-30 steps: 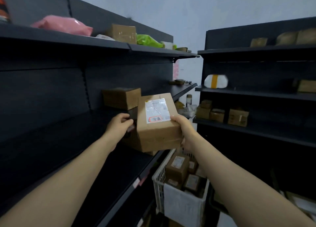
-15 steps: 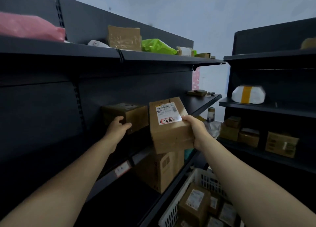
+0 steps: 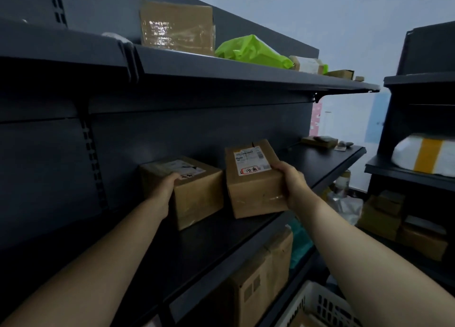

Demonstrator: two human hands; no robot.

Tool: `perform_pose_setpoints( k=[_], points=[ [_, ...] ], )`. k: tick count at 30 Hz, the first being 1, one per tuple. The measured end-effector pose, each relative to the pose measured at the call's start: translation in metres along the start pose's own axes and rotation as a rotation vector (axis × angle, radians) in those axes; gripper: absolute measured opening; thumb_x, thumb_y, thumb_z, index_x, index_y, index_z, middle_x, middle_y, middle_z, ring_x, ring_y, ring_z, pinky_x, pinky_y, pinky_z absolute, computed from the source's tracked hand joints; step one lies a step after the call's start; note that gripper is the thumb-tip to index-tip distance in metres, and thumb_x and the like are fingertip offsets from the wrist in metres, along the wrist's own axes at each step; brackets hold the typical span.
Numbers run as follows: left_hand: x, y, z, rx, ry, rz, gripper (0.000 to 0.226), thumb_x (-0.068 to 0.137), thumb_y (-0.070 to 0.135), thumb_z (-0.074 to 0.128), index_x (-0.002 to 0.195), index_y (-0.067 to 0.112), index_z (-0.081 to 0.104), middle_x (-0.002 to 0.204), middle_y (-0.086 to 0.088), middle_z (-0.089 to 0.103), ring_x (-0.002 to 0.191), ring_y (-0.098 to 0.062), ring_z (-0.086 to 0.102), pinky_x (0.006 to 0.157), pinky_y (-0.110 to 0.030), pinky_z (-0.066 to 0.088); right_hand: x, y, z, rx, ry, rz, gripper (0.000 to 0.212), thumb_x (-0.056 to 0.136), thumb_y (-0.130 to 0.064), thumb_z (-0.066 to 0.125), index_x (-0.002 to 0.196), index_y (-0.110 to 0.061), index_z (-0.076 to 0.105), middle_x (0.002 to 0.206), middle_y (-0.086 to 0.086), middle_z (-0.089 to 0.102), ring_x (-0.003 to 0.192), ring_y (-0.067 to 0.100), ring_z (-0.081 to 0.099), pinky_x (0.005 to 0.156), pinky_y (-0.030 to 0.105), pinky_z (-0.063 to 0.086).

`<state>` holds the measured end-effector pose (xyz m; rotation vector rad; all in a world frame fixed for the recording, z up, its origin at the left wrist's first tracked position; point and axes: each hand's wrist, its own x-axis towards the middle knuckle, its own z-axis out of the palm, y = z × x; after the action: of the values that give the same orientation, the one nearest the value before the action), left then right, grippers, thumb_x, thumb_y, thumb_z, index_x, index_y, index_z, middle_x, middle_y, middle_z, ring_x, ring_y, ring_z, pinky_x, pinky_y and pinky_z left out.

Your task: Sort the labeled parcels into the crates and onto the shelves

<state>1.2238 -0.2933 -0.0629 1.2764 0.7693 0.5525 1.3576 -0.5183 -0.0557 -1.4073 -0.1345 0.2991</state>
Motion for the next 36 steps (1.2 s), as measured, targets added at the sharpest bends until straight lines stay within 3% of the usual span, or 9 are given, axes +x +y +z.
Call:
perform_pose_setpoints(
  k=[2,5,9,17,19,23,27,31,36],
  points=[
    [0.002,-0.002,0.001,0.0,-0.024,-0.034,0.027,0.086,0.032,0.061,0.101,0.01,0.063,0.085,-0.011,0.062,0.074,-0.027,0.057,0.062,-0.03,0.045,0.016,-0.006,0.004,-0.004,-0.052,0.046,0.027,0.083,-0.038,0.066,0.098,-0.016,0.063,0.096,0.013,0.068,0.084,0.03,0.064,0.074,0.039,0.054],
    [-0.007,-0.002,0.004,-0.043,-0.014,-0.056,0.02,0.088,0.033,0.059,0.083,0.013,0.062,0.075,-0.01,0.063,0.07,-0.025,0.056,0.059,-0.029,0.043,0.043,-0.009,0.006,-0.014,-0.147,0.139,0.061,0.07,-0.046,0.071,0.122,-0.016,0.057,0.104,0.015,0.068,0.09,0.034,0.067,0.074,0.044,0.057],
    [-0.018,-0.006,0.005,-0.162,-0.008,-0.073,0.024,0.085,0.036,0.061,0.089,0.013,0.066,0.081,-0.011,0.067,0.076,-0.026,0.06,0.069,-0.031,0.048,0.059,-0.005,0.0,-0.005,-0.283,0.225,0.036,0.083,-0.044,0.059,0.104,-0.015,0.066,0.093,0.013,0.069,0.085,0.031,0.064,0.07,0.04,0.053],
    [-0.035,-0.001,0.032,-0.142,-0.093,0.003,0.026,0.085,0.04,0.056,0.104,0.023,0.063,0.092,-0.009,0.067,0.084,-0.026,0.061,0.067,-0.037,0.046,0.055,-0.002,-0.037,0.139,-0.291,0.163,0.026,0.089,-0.04,0.05,0.09,-0.018,0.063,0.083,0.009,0.066,0.08,0.026,0.06,0.071,0.038,0.05],
    [-0.04,-0.001,0.044,-0.117,-0.107,0.042,0.031,0.084,0.039,0.057,0.109,0.023,0.063,0.097,-0.01,0.067,0.088,-0.028,0.061,0.07,-0.038,0.048,0.05,-0.001,-0.055,0.179,-0.274,0.127,0.028,0.09,-0.04,0.049,0.095,-0.017,0.064,0.083,0.008,0.067,0.079,0.025,0.06,0.071,0.037,0.05],
    [-0.053,-0.005,0.068,-0.14,-0.148,0.072,0.022,0.084,0.035,0.059,0.099,0.02,0.066,0.088,-0.01,0.068,0.079,-0.026,0.062,0.069,-0.036,0.049,0.028,0.005,-0.097,0.192,-0.268,0.144,0.038,0.087,-0.043,0.054,0.117,-0.021,0.058,0.108,0.01,0.064,0.099,0.029,0.058,0.081,0.043,0.05],
    [-0.073,-0.014,0.084,-0.131,-0.26,0.075,0.028,0.084,0.034,0.059,0.108,0.021,0.065,0.088,-0.009,0.067,0.075,-0.026,0.062,0.064,-0.033,0.048,-0.017,0.014,-0.142,0.139,-0.216,0.175,0.042,0.085,-0.041,0.059,0.123,-0.025,0.053,0.12,0.009,0.059,0.111,0.031,0.054,0.094,0.049,0.046],
    [-0.106,-0.035,0.104,-0.131,-0.397,0.119,0.042,0.084,0.03,0.061,0.125,0.023,0.057,0.091,-0.008,0.069,0.074,-0.024,0.065,0.061,-0.031,0.051,-0.078,0.032,-0.187,0.222,-0.01,0.17,0.044,0.083,-0.042,0.059,0.122,-0.022,0.054,0.111,0.009,0.062,0.097,0.027,0.058,0.077,0.04,0.05],
    [-0.154,-0.087,0.141,-0.096,-0.623,0.08,0.03,0.086,0.023,0.056,0.115,0.027,0.061,0.086,-0.003,0.072,0.07,-0.02,0.066,0.061,-0.027,0.053,-0.147,0.066,-0.256,0.227,0.254,0.181,0.03,0.083,-0.045,0.056,0.105,-0.025,0.059,0.097,0.003,0.064,0.089,0.022,0.059,0.078,0.037,0.046]
  ],
)
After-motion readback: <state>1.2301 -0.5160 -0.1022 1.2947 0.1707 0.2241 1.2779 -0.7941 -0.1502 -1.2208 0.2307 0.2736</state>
